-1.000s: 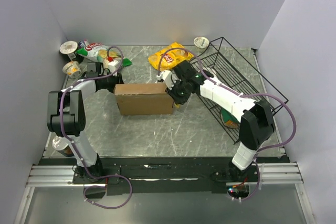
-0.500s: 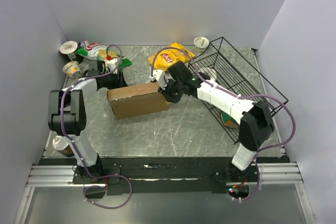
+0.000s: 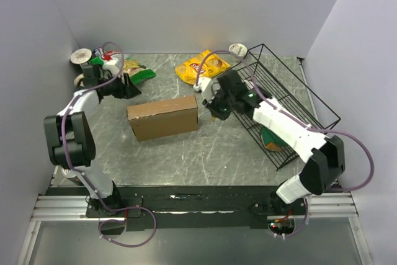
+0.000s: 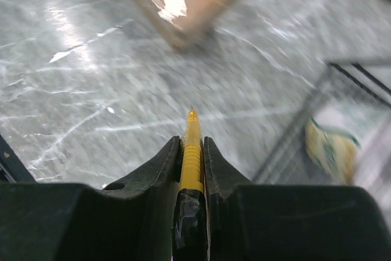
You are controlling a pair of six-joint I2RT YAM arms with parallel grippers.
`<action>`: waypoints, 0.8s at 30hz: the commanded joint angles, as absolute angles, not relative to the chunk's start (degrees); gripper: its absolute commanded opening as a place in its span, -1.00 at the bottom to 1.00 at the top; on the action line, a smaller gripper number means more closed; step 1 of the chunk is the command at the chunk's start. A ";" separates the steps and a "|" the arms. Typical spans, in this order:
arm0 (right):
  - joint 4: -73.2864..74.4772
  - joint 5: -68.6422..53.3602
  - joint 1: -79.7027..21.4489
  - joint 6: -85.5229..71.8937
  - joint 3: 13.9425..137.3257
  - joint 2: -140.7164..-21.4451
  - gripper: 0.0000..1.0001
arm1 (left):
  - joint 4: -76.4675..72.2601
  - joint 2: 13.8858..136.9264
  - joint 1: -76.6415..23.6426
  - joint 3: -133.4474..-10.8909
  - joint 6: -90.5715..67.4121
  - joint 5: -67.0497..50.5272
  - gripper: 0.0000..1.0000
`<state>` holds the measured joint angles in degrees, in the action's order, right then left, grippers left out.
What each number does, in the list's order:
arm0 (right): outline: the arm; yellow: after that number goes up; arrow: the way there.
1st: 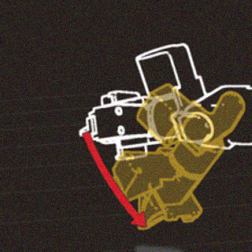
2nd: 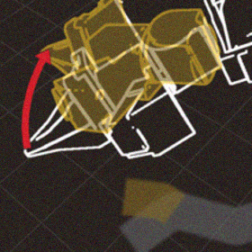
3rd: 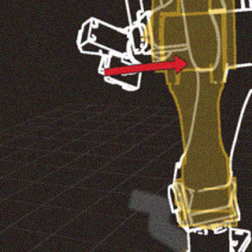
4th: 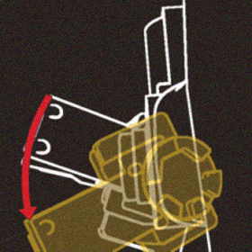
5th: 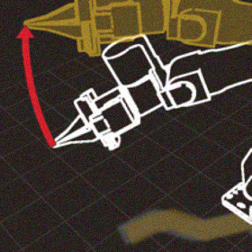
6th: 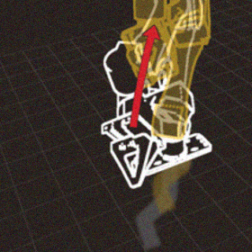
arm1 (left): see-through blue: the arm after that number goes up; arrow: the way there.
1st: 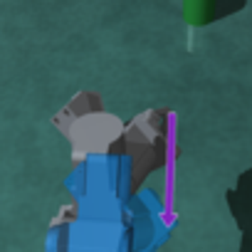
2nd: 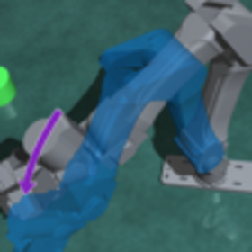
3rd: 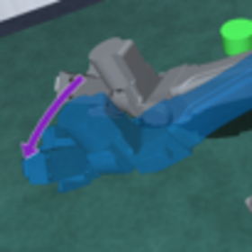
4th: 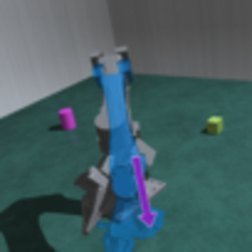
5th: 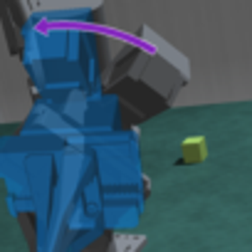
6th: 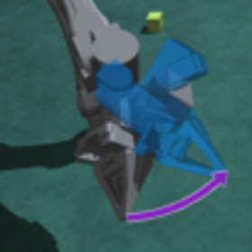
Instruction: Unpack the express box
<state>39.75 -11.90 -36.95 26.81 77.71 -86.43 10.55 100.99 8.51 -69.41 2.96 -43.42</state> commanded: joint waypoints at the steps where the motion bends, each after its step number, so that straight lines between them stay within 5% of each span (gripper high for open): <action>1: 41.31 -3.72 -34.54 17.86 84.80 -80.52 -1.00 | 12.64 92.38 9.76 -76.98 6.40 -57.03 0.41; 5: 39.21 1.47 -34.45 11.00 89.73 -80.07 -1.00 | 16.69 91.76 9.67 -80.76 6.24 -63.97 0.68; 6: 38.94 2.45 -34.54 8.81 91.39 -80.16 -1.00 | 17.74 91.93 9.49 -81.29 6.24 -66.07 0.93; 16: 39.55 2.65 -34.63 -2.46 106.08 -87.00 -1.00 | 29.87 93.68 3.43 -82.08 19.85 -63.19 0.93; 24: 38.58 -1.67 -35.68 -4.66 104.15 -87.80 -1.00 | 36.28 96.68 -1.65 -82.71 24.51 -62.32 0.93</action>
<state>39.83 0.69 -34.81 -1.78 104.14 -87.59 32.25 96.14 0.97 -81.76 19.81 -61.58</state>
